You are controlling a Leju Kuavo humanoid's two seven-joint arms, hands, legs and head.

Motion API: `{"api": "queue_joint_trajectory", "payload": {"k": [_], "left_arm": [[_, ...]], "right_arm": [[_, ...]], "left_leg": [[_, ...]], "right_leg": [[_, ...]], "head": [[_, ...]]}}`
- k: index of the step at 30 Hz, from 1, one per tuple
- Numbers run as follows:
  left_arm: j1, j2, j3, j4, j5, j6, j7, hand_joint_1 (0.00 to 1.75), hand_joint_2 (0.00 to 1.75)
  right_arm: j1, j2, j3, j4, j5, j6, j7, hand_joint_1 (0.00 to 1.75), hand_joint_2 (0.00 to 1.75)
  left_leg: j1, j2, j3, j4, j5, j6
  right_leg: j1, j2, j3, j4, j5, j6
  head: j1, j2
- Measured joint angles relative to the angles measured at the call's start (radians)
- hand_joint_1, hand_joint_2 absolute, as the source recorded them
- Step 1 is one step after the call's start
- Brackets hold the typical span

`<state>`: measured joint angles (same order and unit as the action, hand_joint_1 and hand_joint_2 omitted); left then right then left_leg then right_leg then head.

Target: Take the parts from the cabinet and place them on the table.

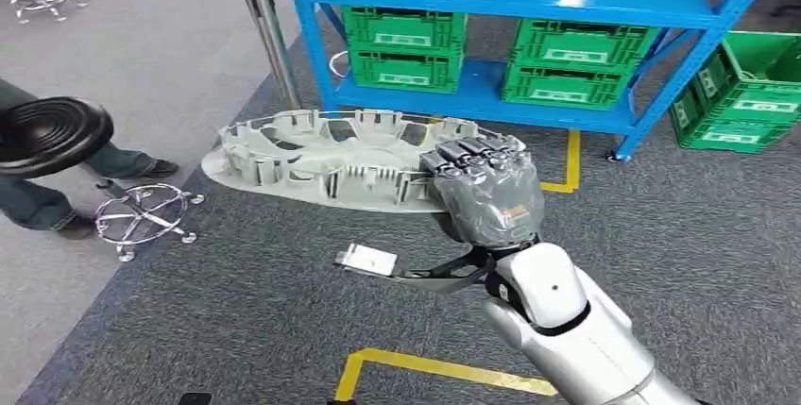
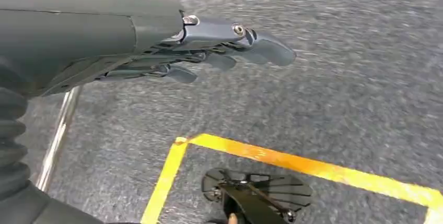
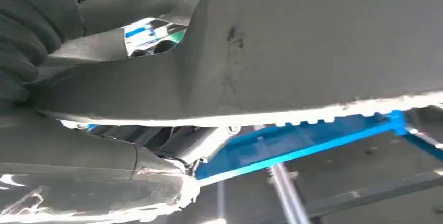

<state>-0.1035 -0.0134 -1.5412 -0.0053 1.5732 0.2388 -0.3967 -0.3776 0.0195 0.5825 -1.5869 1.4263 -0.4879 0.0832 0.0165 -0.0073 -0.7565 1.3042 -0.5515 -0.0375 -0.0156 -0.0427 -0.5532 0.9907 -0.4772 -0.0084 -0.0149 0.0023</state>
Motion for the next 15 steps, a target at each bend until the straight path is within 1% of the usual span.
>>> {"api": "queue_joint_trajectory", "payload": {"k": [1,2,3,4,5,6,7,8,9,10,11,12,13,14,15], "left_arm": [[0.001,0.001,0.0,0.0,0.0,0.0,0.0,0.0,1.75],[0.001,0.002,0.0,0.0,0.0,0.0,0.0,0.0,1.75],[0.0,0.004,0.0,0.0,0.0,0.0,0.0,0.0,1.75],[-0.002,0.004,0.0,0.0,0.0,0.0,0.0,0.0,1.75],[-0.006,0.004,0.0,0.0,0.0,0.0,0.0,0.0,1.75],[-0.007,0.004,0.0,0.0,0.0,0.0,0.0,0.0,1.75],[-0.006,0.004,0.0,0.0,0.0,0.001,0.0,0.0,1.75],[-0.003,0.004,0.0,0.0,0.0,0.001,0.001,0.0,1.75],[-0.001,0.004,0.0,0.0,0.0,0.001,0.002,0.0,1.75],[-0.001,0.002,0.0,0.0,0.0,0.001,0.004,0.0,1.75],[-0.004,0.004,0.0,0.0,0.0,0.002,0.005,0.0,1.75],[-0.007,0.004,0.0,0.0,0.0,0.002,0.005,0.0,1.75],[-0.008,0.004,0.0,0.0,0.0,0.002,0.005,0.0,1.75],[-0.008,0.004,0.0,0.0,0.0,0.002,0.006,0.0,1.75],[-0.006,0.004,0.0,0.0,0.0,0.002,0.01,0.0,1.75]], "right_arm": [[0.0,0.0,0.0,0.002,0.0,0.0,0.0,1.75,1.75],[0.0,0.0,0.0,0.003,0.0,0.0,0.0,1.75,1.75],[-0.001,0.0,0.001,0.003,0.0,0.0,0.0,1.75,1.75],[-0.002,0.001,0.001,0.003,-0.001,0.0,0.0,1.75,1.75],[-0.005,0.0,-0.001,0.004,-0.001,-0.002,0.0,1.75,1.75],[-0.006,0.001,-0.001,0.005,-0.002,-0.002,0.0,1.75,1.75],[-0.007,0.001,0.0,0.006,-0.003,-0.002,0.0,1.75,1.75],[-0.008,0.001,0.0,0.006,-0.004,-0.003,0.0,1.75,1.75],[-0.008,0.003,0.0,0.006,-0.004,-0.002,0.0,1.75,1.75],[-0.009,0.003,0.0,0.007,-0.005,-0.002,0.0,1.75,1.75],[-0.01,0.003,0.0,0.008,-0.005,-0.003,0.0,1.75,1.75],[-0.009,0.002,-0.001,0.01,-0.005,-0.003,0.0,1.75,1.75],[-0.009,0.002,0.0,0.013,-0.005,-0.003,0.0,1.75,1.75],[-0.008,0.002,0.0,0.015,-0.005,-0.003,0.0,1.75,1.75],[-0.007,0.002,0.0,0.019,-0.006,-0.003,0.0,1.75,1.75]], "left_leg": [[0.002,0.002,0.024,-0.038,0.027,-0.002],[0.003,0.01,0.068,-0.116,0.068,-0.001],[0.003,0.029,0.12,-0.206,0.106,0.0],[-0.002,0.08,0.161,-0.285,0.114,0.003],[-0.011,0.077,0.165,-0.299,0.109,0.014],[-0.011,0.07,0.158,-0.293,0.108,0.024],[-0.012,0.059,0.154,-0.292,0.108,0.028],[-0.013,0.048,0.151,-0.292,0.109,0.035],[-0.009,0.037,0.154,-0.297,0.114,0.044],[-0.005,0.026,0.153,-0.3,0.117,0.049],[-0.004,0.017,0.151,-0.3,0.12,0.057],[-0.004,0.006,0.148,-0.3,0.121,0.061],[-0.006,-0.006,0.147,-0.299,0.122,0.062],[-0.007,-0.021,0.146,-0.299,0.122,0.063],[-0.008,-0.034,0.146,-0.299,0.123,0.063]], "right_leg": [[0.0,-0.012,0.0,0.0,0.0,0.0],[0.0,-0.025,0.0,0.002,-0.001,0.002],[0.0,-0.035,0.002,0.004,-0.004,0.006],[0.002,-0.046,0.003,0.006,-0.007,0.011],[0.012,-0.055,-0.003,0.015,-0.011,0.018],[0.012,-0.064,-0.002,0.012,-0.01,0.021],[0.013,-0.073,0.0,0.011,-0.011,0.025],[0.012,-0.085,0.003,0.008,-0.011,0.03],[0.01,-0.088,0.003,0.01,-0.015,0.037],[0.006,-0.037,-0.011,0.029,-0.037,0.044],[0.003,0.008,-0.033,0.085,-0.074,0.044],[0.004,0.028,-0.069,0.164,-0.112,0.043],[0.004,0.037,-0.106,0.242,-0.144,0.043],[0.005,0.041,-0.141,0.312,-0.165,0.043],[0.005,0.041,-0.153,0.33,-0.159,0.042]], "head": [[-0.001,0.0],[0.0,0.0],[-0.001,0.0],[0.0,0.0],[-0.002,0.0],[0.0,0.0],[-0.001,0.0],[-0.002,0.0],[-0.002,0.0],[0.001,0.0],[0.002,0.0],[0.004,0.0],[0.005,0.0],[0.004,0.0],[0.004,0.0]]}}
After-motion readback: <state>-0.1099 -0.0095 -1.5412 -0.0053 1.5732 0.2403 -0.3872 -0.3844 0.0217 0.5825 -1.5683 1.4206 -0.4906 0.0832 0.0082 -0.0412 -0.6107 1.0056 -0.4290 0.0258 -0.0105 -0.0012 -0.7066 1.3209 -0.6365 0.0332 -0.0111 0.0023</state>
